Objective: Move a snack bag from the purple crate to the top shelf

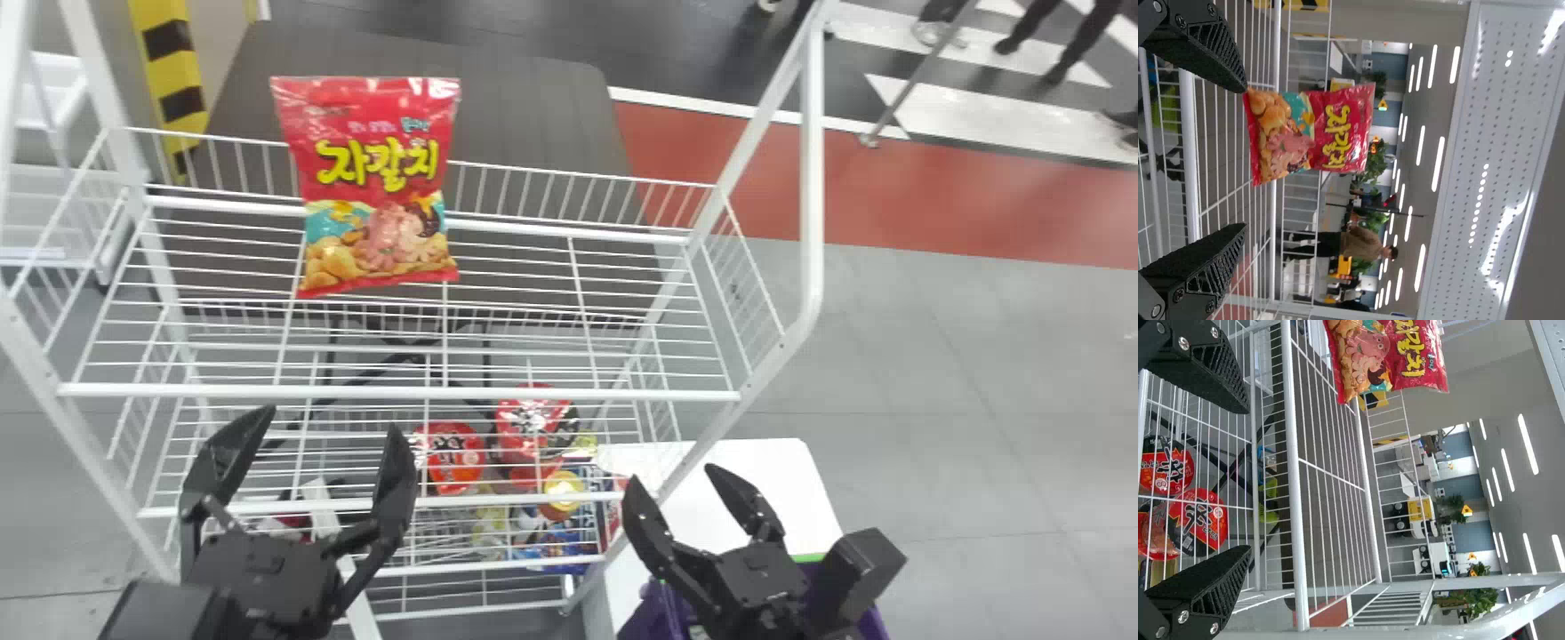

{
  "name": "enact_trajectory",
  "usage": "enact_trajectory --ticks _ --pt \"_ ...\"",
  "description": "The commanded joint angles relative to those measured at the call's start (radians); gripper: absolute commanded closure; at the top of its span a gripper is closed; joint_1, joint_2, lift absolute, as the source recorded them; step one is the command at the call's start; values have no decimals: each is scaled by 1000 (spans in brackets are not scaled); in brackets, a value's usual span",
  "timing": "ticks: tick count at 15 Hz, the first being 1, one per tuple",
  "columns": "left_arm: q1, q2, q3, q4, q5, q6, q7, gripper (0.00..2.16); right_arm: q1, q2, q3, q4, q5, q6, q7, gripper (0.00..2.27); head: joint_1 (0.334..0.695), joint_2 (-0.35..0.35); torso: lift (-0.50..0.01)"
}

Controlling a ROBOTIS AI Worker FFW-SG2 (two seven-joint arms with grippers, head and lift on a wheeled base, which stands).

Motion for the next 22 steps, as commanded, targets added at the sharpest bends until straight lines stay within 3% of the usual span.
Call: enact_trajectory --ticks 1,5,9,14,17,22 --pt "-99 -19 -56 12 -6 104 33 87 1 -4 1 2 -3 -4 0 87 695 -324 0" --pt "-245 -82 -116 67 -12 230 174 87 -12 -17 15 24 -5 -4 2 87 695 -348 0" --pt "-345 -181 -125 174 -17 325 207 87 -7 -9 17 24 -5 -10 2 90 695 -350 0" --pt "-509 -181 -131 374 3 328 283 87 4 -7 21 19 -5 -13 11 93 695 -350 0" --pt "-615 -181 -130 467 43 328 355 87 13 -7 18 13 -6 -16 12 93 695 -312 0" --pt "-704 -181 -116 558 106 328 385 87 16 -6 18 14 -8 -16 14 97 695 -260 0"
